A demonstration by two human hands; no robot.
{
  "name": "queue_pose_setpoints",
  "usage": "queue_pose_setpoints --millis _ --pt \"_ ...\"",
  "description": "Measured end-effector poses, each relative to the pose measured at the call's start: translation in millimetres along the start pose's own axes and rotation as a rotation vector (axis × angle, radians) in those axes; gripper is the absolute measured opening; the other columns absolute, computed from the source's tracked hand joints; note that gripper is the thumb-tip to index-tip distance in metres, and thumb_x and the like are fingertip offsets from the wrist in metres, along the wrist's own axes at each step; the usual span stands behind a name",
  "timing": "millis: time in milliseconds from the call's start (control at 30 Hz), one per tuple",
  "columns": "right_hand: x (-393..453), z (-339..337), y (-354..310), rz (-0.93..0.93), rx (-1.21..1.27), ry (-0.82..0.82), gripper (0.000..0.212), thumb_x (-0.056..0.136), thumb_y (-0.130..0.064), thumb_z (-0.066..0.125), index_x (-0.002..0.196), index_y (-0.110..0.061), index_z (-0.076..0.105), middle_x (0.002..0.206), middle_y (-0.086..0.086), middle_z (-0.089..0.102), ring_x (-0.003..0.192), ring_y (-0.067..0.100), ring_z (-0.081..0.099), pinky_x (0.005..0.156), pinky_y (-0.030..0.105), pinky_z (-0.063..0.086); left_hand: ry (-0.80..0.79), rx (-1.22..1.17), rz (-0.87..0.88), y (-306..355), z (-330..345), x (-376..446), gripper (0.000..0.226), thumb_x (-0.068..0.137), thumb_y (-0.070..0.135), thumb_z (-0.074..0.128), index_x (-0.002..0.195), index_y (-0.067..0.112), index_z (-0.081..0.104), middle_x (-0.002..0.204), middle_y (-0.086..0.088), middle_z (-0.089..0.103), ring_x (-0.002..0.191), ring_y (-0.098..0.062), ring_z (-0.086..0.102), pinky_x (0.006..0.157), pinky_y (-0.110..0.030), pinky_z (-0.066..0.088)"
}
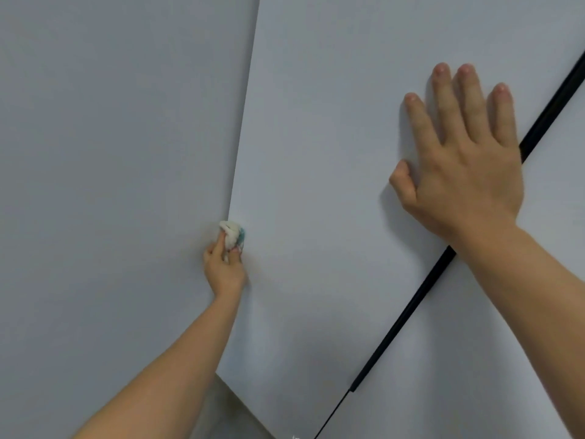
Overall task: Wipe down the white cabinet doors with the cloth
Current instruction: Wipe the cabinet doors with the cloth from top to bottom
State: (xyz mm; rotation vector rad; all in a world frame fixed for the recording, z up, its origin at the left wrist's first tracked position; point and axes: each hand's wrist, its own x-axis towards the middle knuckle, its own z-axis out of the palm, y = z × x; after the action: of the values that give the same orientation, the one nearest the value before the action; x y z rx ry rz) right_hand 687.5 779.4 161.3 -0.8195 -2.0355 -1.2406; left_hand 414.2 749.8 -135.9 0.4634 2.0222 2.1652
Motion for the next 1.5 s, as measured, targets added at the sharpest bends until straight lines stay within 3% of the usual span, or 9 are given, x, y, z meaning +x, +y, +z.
queue_pose_setpoints --millis 233,400,500,600,800,933,1100,1300,1500 --pt "2.6 -1.4 -1.7 0.005 0.009 -0.005 0.073 0.100 -0.040 0.042 0.164 -0.014 0.020 0.174 0.017 0.005 0.161 0.036 0.003 0.130 0.058 0.002 0.134 -0.224 -0.184 8.4 34.8 -84.9 0.048 0.102 0.025 0.057 0.147 0.040 0.049 0.147 0.007 0.055 0.135 -0.014 0.051 0.113 -0.031 0.041" --pt "3.9 -3.8 -2.4 0.013 -0.012 0.005 0.073 0.098 -0.041 0.038 0.164 -0.015 0.020 0.174 0.016 0.006 0.161 0.037 0.005 0.130 0.057 0.003 -0.217 -0.238 0.158 30.4 50.8 -221.1 0.048 0.102 0.022 0.058 0.135 0.055 0.048 0.155 0.016 0.038 0.140 0.000 0.038 0.100 -0.003 0.037" --pt "2.5 -6.0 -1.4 0.019 -0.028 -0.002 0.073 0.097 -0.041 0.038 0.164 -0.015 0.022 0.174 0.017 0.009 0.161 0.037 0.008 0.129 0.058 0.005 -0.292 -0.171 0.335 22.7 47.9 -226.6 0.047 0.096 0.021 0.065 0.129 0.053 0.060 0.141 0.009 0.042 0.136 -0.011 0.040 0.107 -0.019 0.042" --pt "1.6 -8.5 -5.0 0.060 0.010 -0.015 0.072 0.097 -0.041 0.037 0.163 -0.016 0.024 0.173 0.018 0.012 0.161 0.035 0.009 0.129 0.058 0.006 -0.350 -0.139 0.442 6.3 36.2 -197.8 0.042 0.088 0.014 0.070 0.122 0.039 0.068 0.126 0.002 0.049 0.118 -0.021 0.052 0.094 -0.036 0.053" --pt "-90.4 36.4 -81.8 -0.218 0.094 -0.174 0.073 0.094 -0.034 0.051 0.161 -0.013 0.032 0.174 0.015 0.011 0.162 0.032 0.009 0.130 0.057 0.002 -0.425 0.061 0.654 -23.1 20.1 -141.7 0.035 0.091 0.008 0.063 0.122 0.023 0.055 0.122 -0.004 0.046 0.112 -0.023 0.052 0.093 -0.027 0.048" --pt "-100.1 51.0 -75.9 -0.256 0.032 -0.131 0.073 0.098 -0.031 0.047 0.165 -0.014 0.022 0.175 0.013 0.007 0.162 0.032 0.005 0.129 0.054 -0.005 -0.302 0.112 0.508 -53.9 9.2 -88.7 0.025 0.097 0.008 0.056 0.122 0.010 0.053 0.123 -0.013 0.046 0.114 -0.020 0.049 0.096 -0.013 0.039" --pt "-100.0 57.1 -83.7 -0.253 0.041 -0.128 0.073 0.098 -0.032 0.046 0.164 -0.013 0.021 0.175 0.014 0.005 0.162 0.034 0.002 0.128 0.055 -0.007 -0.111 0.124 0.071 -113.4 -8.1 -19.8 0.029 0.102 0.024 0.053 0.124 0.007 0.048 0.123 -0.018 0.053 0.109 -0.034 0.057 0.094 -0.049 0.049" --pt "-99.8 57.4 -85.0 -0.254 0.030 -0.118 0.073 0.097 -0.031 0.046 0.164 -0.013 0.023 0.174 0.015 0.007 0.162 0.034 0.005 0.129 0.055 -0.005 0.093 -0.025 -0.203 -108.2 11.0 -28.9 0.031 0.099 0.032 0.052 0.124 0.013 0.051 0.123 -0.014 0.057 0.109 -0.034 0.060 0.094 -0.048 0.051" --pt "-97.3 56.7 -82.4 -0.248 0.002 -0.108 0.073 0.097 -0.032 0.044 0.164 -0.013 0.023 0.174 0.014 0.008 0.162 0.034 0.005 0.129 0.055 -0.007 -0.256 -0.145 0.318 -50.8 39.0 -182.6 0.030 0.099 0.033 0.051 0.125 0.018 0.052 0.123 0.000 0.046 0.115 -0.025 0.052 0.096 -0.033 0.047"
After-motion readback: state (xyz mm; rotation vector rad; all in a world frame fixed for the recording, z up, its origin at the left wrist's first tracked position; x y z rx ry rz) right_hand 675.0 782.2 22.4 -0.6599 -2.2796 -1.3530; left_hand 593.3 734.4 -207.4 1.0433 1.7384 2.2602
